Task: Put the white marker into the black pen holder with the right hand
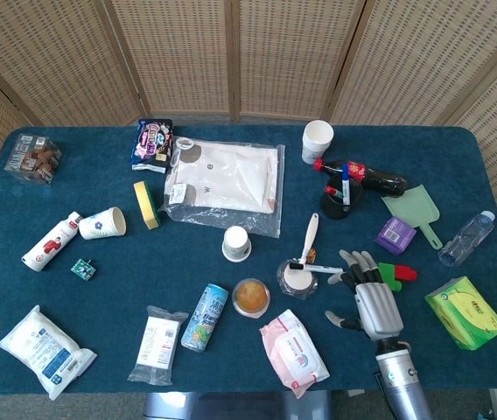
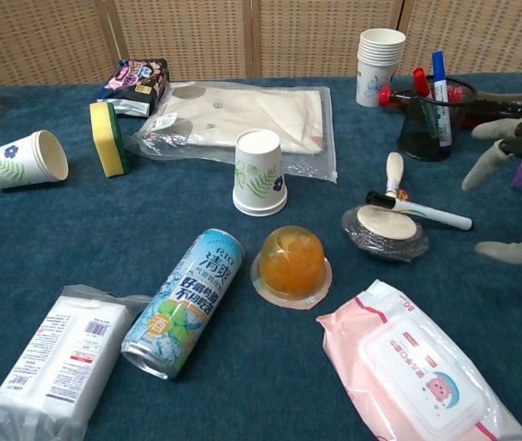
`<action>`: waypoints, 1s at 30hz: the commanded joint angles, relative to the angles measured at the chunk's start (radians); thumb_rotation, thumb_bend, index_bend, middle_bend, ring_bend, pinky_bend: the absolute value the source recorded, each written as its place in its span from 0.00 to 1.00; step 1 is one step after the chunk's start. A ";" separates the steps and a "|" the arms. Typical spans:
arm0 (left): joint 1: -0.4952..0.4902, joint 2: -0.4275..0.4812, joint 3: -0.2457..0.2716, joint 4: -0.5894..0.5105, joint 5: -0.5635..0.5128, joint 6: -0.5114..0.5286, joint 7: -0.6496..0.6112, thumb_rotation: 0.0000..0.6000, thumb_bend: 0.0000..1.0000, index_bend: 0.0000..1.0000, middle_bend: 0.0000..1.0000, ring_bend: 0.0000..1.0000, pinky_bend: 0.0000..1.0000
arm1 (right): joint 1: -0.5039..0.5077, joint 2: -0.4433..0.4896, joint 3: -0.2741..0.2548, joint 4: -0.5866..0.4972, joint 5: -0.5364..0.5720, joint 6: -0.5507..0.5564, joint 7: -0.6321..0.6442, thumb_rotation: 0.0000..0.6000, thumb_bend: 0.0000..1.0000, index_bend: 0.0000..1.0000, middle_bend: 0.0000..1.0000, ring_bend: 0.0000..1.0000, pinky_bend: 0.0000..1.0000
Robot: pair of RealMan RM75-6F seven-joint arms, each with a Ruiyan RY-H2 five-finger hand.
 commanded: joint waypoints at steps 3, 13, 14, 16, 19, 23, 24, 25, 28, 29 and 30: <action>-0.002 -0.003 0.002 -0.003 0.001 -0.007 0.013 1.00 0.04 0.00 0.00 0.00 0.00 | 0.046 -0.068 0.038 0.059 0.058 -0.040 -0.031 1.00 0.31 0.38 0.00 0.00 0.00; -0.007 -0.006 0.000 -0.011 -0.006 -0.020 0.036 1.00 0.04 0.00 0.00 0.00 0.00 | 0.087 -0.128 0.063 0.157 0.114 -0.064 -0.017 1.00 0.39 0.32 0.00 0.00 0.00; -0.007 -0.007 -0.001 -0.012 -0.007 -0.022 0.038 1.00 0.04 0.00 0.00 0.00 0.00 | 0.088 -0.131 0.062 0.161 0.116 -0.064 -0.017 1.00 0.39 0.32 0.00 0.00 0.00; -0.008 -0.007 0.000 -0.014 -0.006 -0.024 0.041 1.00 0.05 0.00 0.00 0.00 0.00 | 0.090 -0.141 0.060 0.173 0.119 -0.060 -0.017 1.00 0.38 0.32 0.00 0.00 0.00; -0.008 -0.008 0.001 -0.015 -0.004 -0.024 0.045 1.00 0.05 0.00 0.00 0.00 0.00 | 0.094 -0.157 0.057 0.198 0.120 -0.053 -0.022 1.00 0.38 0.32 0.00 0.00 0.00; -0.005 -0.008 0.001 -0.015 -0.007 -0.022 0.046 1.00 0.04 0.00 0.00 0.00 0.00 | 0.097 -0.178 0.054 0.233 0.122 -0.043 -0.021 1.00 0.38 0.32 0.00 0.00 0.00; -0.005 -0.008 0.001 -0.015 -0.007 -0.022 0.046 1.00 0.04 0.00 0.00 0.00 0.00 | 0.098 -0.182 0.053 0.241 0.124 -0.042 -0.021 1.00 0.38 0.32 0.00 0.00 0.00; -0.005 -0.008 0.001 -0.015 -0.008 -0.022 0.046 1.00 0.04 0.00 0.00 0.00 0.00 | 0.099 -0.186 0.053 0.248 0.125 -0.042 -0.021 1.00 0.38 0.32 0.00 0.00 0.00; -0.005 -0.008 0.001 -0.015 -0.008 -0.023 0.048 1.00 0.04 0.00 0.00 0.00 0.00 | 0.102 -0.200 0.053 0.272 0.131 -0.042 -0.019 1.00 0.39 0.32 0.00 0.00 0.00; -0.006 -0.009 0.001 -0.015 -0.007 -0.023 0.049 1.00 0.04 0.00 0.00 0.00 0.00 | 0.104 -0.204 0.053 0.281 0.131 -0.041 -0.021 1.00 0.39 0.32 0.00 0.00 0.00; -0.006 -0.009 0.002 -0.015 -0.006 -0.024 0.049 1.00 0.04 0.00 0.00 0.00 0.00 | 0.106 -0.208 0.053 0.291 0.130 -0.040 -0.023 1.00 0.39 0.32 0.00 0.00 0.00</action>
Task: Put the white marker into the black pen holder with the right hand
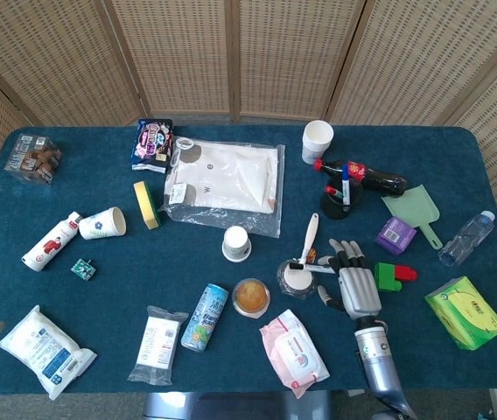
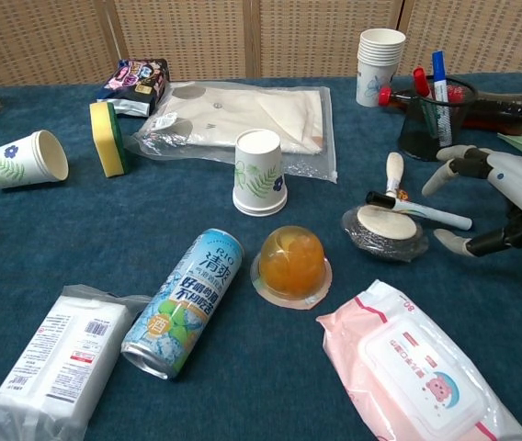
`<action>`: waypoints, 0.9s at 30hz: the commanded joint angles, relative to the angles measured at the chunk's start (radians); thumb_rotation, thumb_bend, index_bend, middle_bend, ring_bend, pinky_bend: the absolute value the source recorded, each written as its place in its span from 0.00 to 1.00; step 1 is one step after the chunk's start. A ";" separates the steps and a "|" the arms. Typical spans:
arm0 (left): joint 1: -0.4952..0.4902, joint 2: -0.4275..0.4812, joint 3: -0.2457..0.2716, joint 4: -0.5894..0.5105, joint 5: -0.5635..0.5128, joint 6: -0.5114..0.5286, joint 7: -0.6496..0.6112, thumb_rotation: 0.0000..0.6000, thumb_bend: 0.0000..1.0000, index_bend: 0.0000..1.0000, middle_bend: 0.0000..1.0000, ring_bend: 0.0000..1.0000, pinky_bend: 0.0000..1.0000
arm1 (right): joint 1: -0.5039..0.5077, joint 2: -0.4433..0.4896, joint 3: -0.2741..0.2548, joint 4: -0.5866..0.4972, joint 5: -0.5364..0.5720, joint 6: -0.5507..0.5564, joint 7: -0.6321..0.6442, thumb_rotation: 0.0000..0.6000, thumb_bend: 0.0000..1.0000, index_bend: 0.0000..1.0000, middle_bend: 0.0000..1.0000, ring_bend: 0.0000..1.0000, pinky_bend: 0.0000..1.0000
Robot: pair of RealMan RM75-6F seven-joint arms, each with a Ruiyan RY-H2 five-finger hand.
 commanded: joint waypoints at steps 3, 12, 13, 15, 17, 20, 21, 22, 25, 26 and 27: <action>0.000 -0.001 0.000 0.000 -0.001 -0.001 0.002 1.00 0.04 0.00 0.00 0.00 0.00 | 0.010 -0.027 0.004 0.045 0.007 0.004 0.000 1.00 0.39 0.33 0.00 0.00 0.00; -0.001 -0.002 -0.001 -0.002 -0.003 -0.004 0.007 1.00 0.04 0.00 0.00 0.00 0.00 | 0.017 -0.062 0.022 0.097 0.035 0.012 -0.008 1.00 0.39 0.33 0.00 0.00 0.00; -0.001 -0.002 -0.001 -0.002 -0.003 -0.004 0.007 1.00 0.04 0.00 0.00 0.00 0.00 | 0.017 -0.065 0.023 0.102 0.039 0.013 -0.010 1.00 0.39 0.33 0.00 0.00 0.00; -0.001 -0.002 -0.001 -0.003 -0.004 -0.005 0.007 1.00 0.04 0.00 0.00 0.00 0.00 | 0.018 -0.070 0.022 0.111 0.043 0.013 -0.015 1.00 0.39 0.33 0.00 0.00 0.00; -0.002 -0.002 -0.001 -0.003 -0.005 -0.006 0.008 1.00 0.04 0.00 0.00 0.00 0.00 | 0.018 -0.073 0.020 0.118 0.044 0.014 -0.021 1.00 0.39 0.33 0.00 0.00 0.00; -0.003 -0.002 -0.001 -0.003 -0.004 -0.008 0.009 1.00 0.04 0.00 0.00 0.00 0.00 | 0.017 -0.081 0.017 0.127 0.051 0.012 -0.022 1.00 0.39 0.33 0.00 0.00 0.00; -0.003 -0.002 -0.001 -0.003 -0.004 -0.009 0.009 1.00 0.04 0.00 0.00 0.00 0.00 | 0.018 -0.085 0.018 0.131 0.053 0.011 -0.021 1.00 0.39 0.34 0.00 0.00 0.00; -0.003 -0.002 0.000 -0.003 -0.003 -0.009 0.009 1.00 0.04 0.00 0.00 0.00 0.00 | 0.019 -0.090 0.019 0.137 0.055 0.012 -0.022 1.00 0.39 0.34 0.00 0.00 0.00; -0.001 -0.001 0.000 -0.003 -0.002 -0.006 0.008 1.00 0.05 0.00 0.00 0.00 0.00 | 0.020 -0.101 0.022 0.148 0.059 0.014 -0.019 1.00 0.39 0.35 0.00 0.00 0.00; -0.001 -0.001 0.000 -0.002 -0.002 -0.004 0.007 1.00 0.04 0.00 0.00 0.00 0.00 | 0.020 -0.106 0.024 0.151 0.062 0.014 -0.015 1.00 0.39 0.35 0.00 0.00 0.00; -0.001 -0.001 -0.001 -0.002 -0.004 -0.004 0.006 1.00 0.04 0.00 0.00 0.00 0.00 | 0.020 -0.111 0.026 0.157 0.065 0.015 -0.013 1.00 0.39 0.36 0.00 0.00 0.00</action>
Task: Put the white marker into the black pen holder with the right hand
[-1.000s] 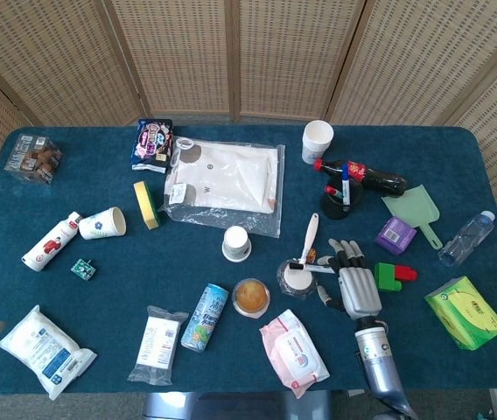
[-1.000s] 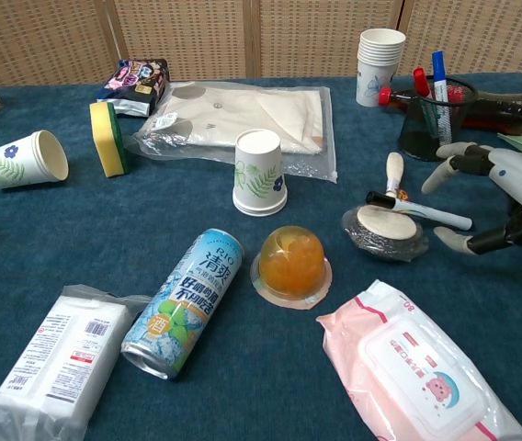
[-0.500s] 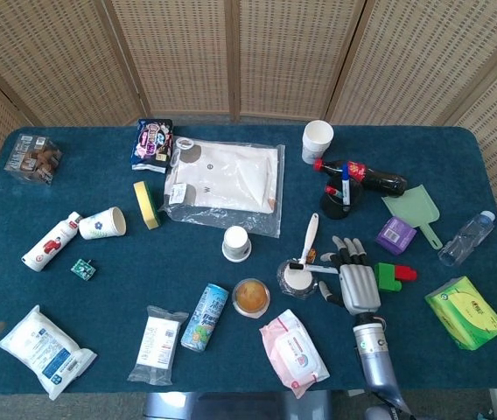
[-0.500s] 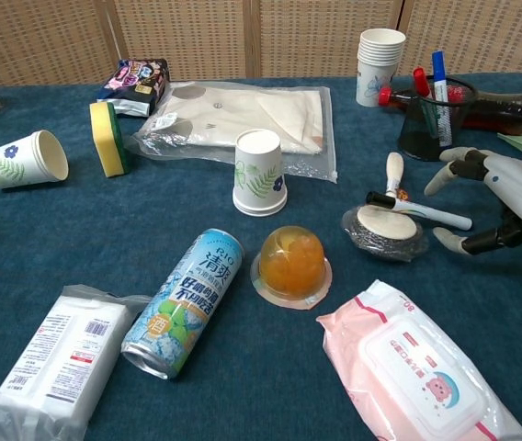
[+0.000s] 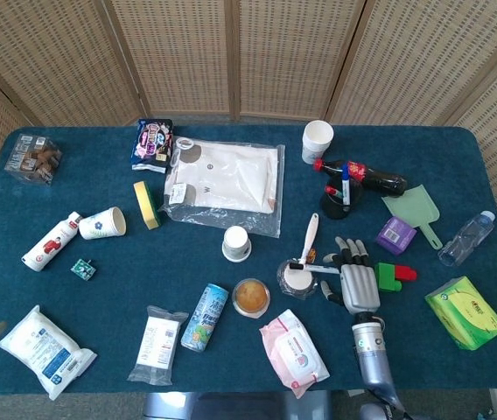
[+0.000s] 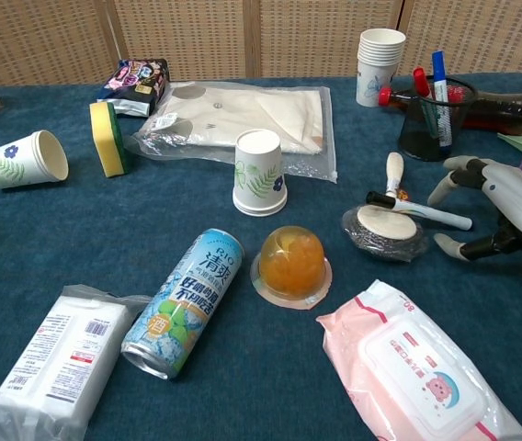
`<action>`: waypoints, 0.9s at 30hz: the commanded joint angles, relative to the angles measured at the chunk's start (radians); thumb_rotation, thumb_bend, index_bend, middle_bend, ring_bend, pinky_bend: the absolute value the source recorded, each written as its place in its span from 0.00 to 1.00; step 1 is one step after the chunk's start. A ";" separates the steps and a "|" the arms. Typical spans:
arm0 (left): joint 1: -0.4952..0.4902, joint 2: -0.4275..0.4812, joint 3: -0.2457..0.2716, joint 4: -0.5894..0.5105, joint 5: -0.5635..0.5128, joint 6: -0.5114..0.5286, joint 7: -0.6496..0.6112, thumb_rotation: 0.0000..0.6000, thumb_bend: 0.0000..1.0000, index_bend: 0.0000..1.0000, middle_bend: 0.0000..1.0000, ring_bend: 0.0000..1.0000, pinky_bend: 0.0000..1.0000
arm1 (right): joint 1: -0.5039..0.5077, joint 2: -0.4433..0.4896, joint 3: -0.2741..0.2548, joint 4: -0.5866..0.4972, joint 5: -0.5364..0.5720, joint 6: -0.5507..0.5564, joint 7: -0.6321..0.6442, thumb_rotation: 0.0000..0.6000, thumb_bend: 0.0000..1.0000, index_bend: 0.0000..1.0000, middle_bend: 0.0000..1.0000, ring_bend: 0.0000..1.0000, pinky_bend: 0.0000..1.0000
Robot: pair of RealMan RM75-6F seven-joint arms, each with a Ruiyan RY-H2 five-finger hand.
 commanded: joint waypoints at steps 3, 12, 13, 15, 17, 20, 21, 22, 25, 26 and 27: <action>0.000 0.001 -0.001 0.002 -0.003 -0.001 -0.005 1.00 0.05 0.00 0.00 0.00 0.00 | 0.001 -0.029 0.010 0.039 0.008 0.011 0.017 1.00 0.39 0.42 0.00 0.00 0.00; -0.001 0.001 -0.001 0.000 -0.005 -0.004 -0.005 1.00 0.04 0.00 0.00 0.00 0.00 | 0.004 -0.060 0.016 0.107 0.004 0.024 0.041 1.00 0.37 0.56 0.00 0.00 0.02; -0.002 0.001 -0.001 0.000 -0.005 -0.005 -0.004 1.00 0.04 0.00 0.00 0.00 0.00 | 0.003 -0.062 0.016 0.110 0.003 0.025 0.044 1.00 0.37 0.57 0.01 0.00 0.02; -0.002 0.001 -0.001 -0.001 -0.005 -0.006 -0.002 1.00 0.04 0.00 0.00 0.00 0.00 | 0.002 -0.066 0.016 0.118 -0.002 0.033 0.053 1.00 0.37 0.59 0.02 0.00 0.03; -0.003 0.000 -0.001 -0.002 -0.004 -0.008 0.000 1.00 0.05 0.00 0.00 0.00 0.00 | 0.001 -0.066 0.014 0.120 -0.010 0.040 0.061 1.00 0.38 0.61 0.03 0.00 0.03; -0.004 0.000 -0.001 -0.003 -0.004 -0.010 0.003 1.00 0.04 0.00 0.00 0.00 0.00 | 0.000 -0.060 0.013 0.112 -0.026 0.057 0.069 1.00 0.39 0.63 0.04 0.00 0.04; -0.004 0.000 -0.001 -0.003 -0.005 -0.011 0.004 1.00 0.04 0.00 0.00 0.00 0.00 | 0.000 -0.057 0.014 0.107 -0.032 0.063 0.070 1.00 0.39 0.63 0.05 0.00 0.04; -0.005 0.000 -0.001 -0.004 -0.005 -0.011 0.004 1.00 0.04 0.00 0.00 0.00 0.00 | 0.001 -0.054 0.015 0.103 -0.039 0.070 0.068 1.00 0.39 0.63 0.05 0.00 0.05; -0.004 0.000 0.000 -0.004 -0.003 -0.011 0.006 1.00 0.04 0.00 0.00 0.00 0.00 | 0.003 -0.044 0.019 0.088 -0.047 0.079 0.064 1.00 0.39 0.64 0.05 0.00 0.05; -0.004 0.000 0.000 -0.004 -0.002 -0.010 0.005 1.00 0.05 0.00 0.00 0.00 0.00 | 0.004 -0.040 0.021 0.082 -0.048 0.080 0.063 1.00 0.39 0.65 0.05 0.00 0.05; -0.004 0.000 0.000 -0.004 -0.002 -0.009 0.004 1.00 0.04 0.00 0.00 0.00 0.00 | 0.006 -0.032 0.024 0.071 -0.055 0.087 0.060 1.00 0.39 0.65 0.05 0.00 0.05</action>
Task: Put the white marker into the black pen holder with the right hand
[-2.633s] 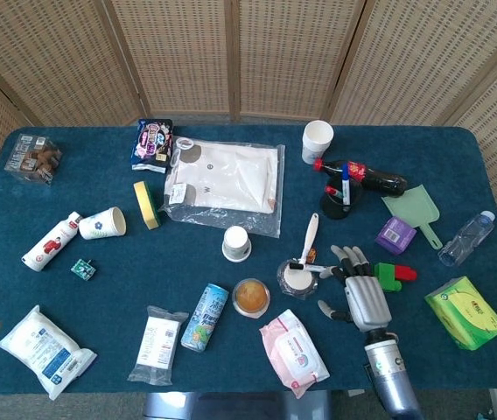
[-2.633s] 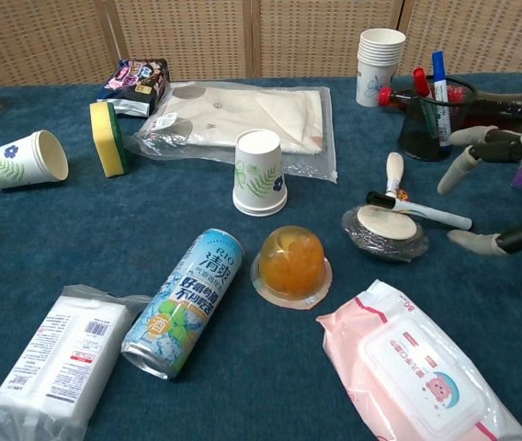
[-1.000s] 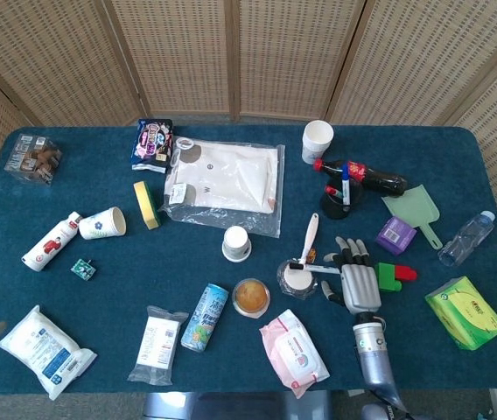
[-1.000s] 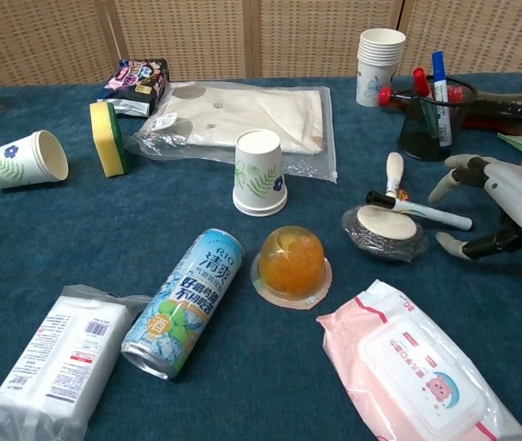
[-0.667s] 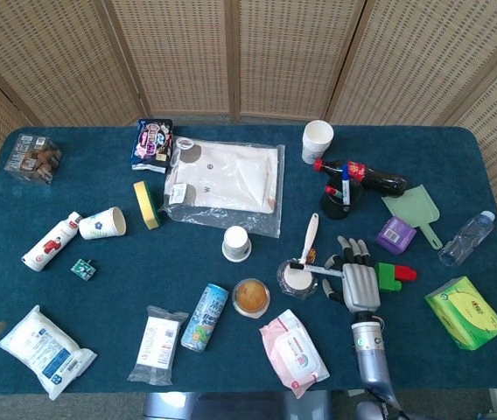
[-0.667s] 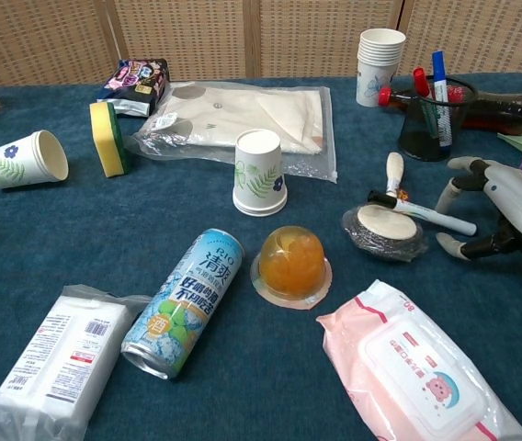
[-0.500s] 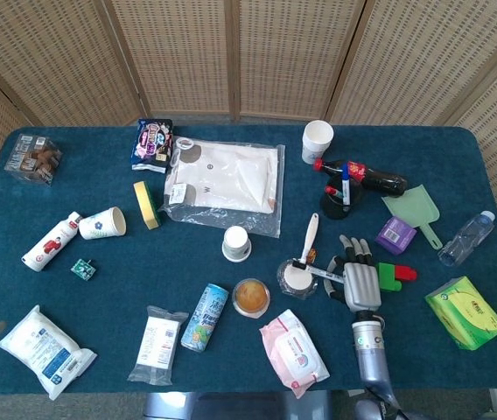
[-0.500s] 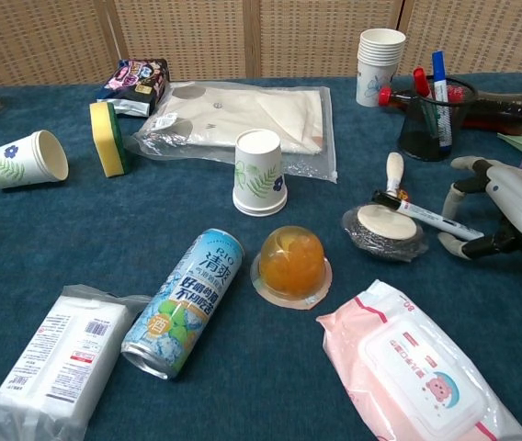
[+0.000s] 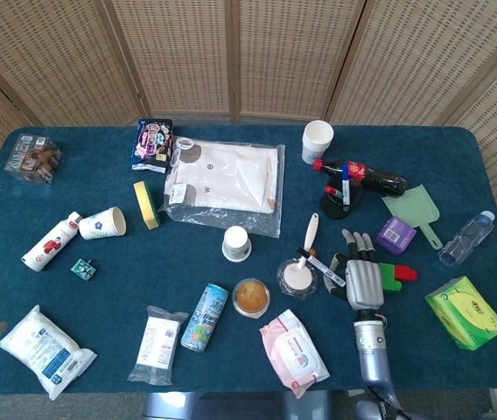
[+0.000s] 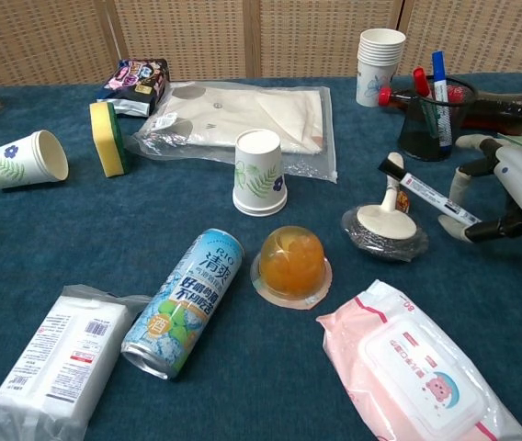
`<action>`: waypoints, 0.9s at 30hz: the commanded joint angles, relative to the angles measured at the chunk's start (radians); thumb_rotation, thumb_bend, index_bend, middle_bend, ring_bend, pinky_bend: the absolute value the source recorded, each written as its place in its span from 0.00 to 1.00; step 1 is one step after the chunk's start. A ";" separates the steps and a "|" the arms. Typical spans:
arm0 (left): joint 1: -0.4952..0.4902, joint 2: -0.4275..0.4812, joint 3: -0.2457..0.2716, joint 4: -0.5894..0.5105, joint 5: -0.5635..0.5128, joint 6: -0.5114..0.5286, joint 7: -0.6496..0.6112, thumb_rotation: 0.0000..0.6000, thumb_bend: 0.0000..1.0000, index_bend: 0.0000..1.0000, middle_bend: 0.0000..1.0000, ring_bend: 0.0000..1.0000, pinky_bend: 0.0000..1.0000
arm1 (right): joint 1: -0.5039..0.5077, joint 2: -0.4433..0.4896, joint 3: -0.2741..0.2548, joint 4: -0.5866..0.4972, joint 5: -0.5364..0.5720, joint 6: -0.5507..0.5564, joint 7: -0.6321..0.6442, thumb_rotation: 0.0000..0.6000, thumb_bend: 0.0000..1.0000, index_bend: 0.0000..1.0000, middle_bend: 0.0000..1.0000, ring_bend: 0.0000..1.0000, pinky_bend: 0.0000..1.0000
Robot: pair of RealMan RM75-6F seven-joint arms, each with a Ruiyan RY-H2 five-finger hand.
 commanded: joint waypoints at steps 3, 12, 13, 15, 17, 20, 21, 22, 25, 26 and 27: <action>0.001 0.001 0.000 0.002 0.000 0.003 -0.005 1.00 0.04 0.00 0.00 0.00 0.00 | 0.005 0.034 0.006 -0.052 -0.025 0.021 -0.014 1.00 0.40 0.65 0.05 0.00 0.05; 0.001 0.001 0.003 0.001 0.006 0.002 -0.005 1.00 0.04 0.00 0.00 0.00 0.00 | 0.064 0.108 0.063 -0.152 -0.041 0.003 -0.110 1.00 0.40 0.65 0.06 0.00 0.05; 0.001 0.001 0.003 0.001 0.007 0.002 -0.006 1.00 0.04 0.00 0.00 0.00 0.00 | 0.079 0.119 0.075 -0.160 -0.043 -0.005 -0.132 1.00 0.40 0.65 0.06 0.00 0.05; 0.000 0.002 0.004 0.001 0.008 0.000 -0.006 1.00 0.04 0.00 0.00 0.00 0.00 | 0.099 0.134 0.094 -0.173 -0.033 -0.022 -0.158 1.00 0.40 0.65 0.06 0.00 0.05; 0.000 0.002 0.005 0.002 0.011 0.000 -0.007 1.00 0.04 0.00 0.00 0.00 0.00 | 0.120 0.149 0.111 -0.176 -0.027 -0.035 -0.190 1.00 0.40 0.65 0.06 0.00 0.05; 0.000 0.002 0.006 0.003 0.012 -0.001 -0.008 1.00 0.04 0.00 0.00 0.00 0.00 | 0.142 0.161 0.142 -0.186 0.008 -0.058 -0.202 1.00 0.40 0.66 0.07 0.00 0.06; 0.000 0.002 0.007 0.003 0.013 -0.001 -0.007 1.00 0.04 0.00 0.00 0.00 0.00 | 0.149 0.165 0.151 -0.185 0.019 -0.064 -0.211 1.00 0.40 0.66 0.07 0.00 0.06; 0.000 0.003 0.008 0.002 0.014 -0.002 -0.007 1.00 0.04 0.00 0.00 0.00 0.00 | 0.160 0.171 0.157 -0.177 0.027 -0.072 -0.230 1.00 0.41 0.66 0.07 0.00 0.06; -0.001 0.003 0.009 0.003 0.016 -0.004 -0.007 1.00 0.04 0.00 0.00 0.00 0.00 | 0.186 0.189 0.162 -0.143 0.036 -0.095 -0.276 1.00 0.41 0.66 0.07 0.00 0.06; -0.001 0.003 0.009 0.003 0.016 -0.004 -0.008 1.00 0.04 0.00 0.00 0.00 0.00 | 0.197 0.198 0.161 -0.123 0.035 -0.105 -0.297 1.00 0.41 0.66 0.07 0.00 0.06; -0.002 0.003 0.009 0.003 0.016 -0.005 -0.008 1.00 0.04 0.00 0.00 0.00 0.00 | 0.205 0.206 0.160 -0.109 0.035 -0.112 -0.309 1.00 0.41 0.66 0.07 0.00 0.06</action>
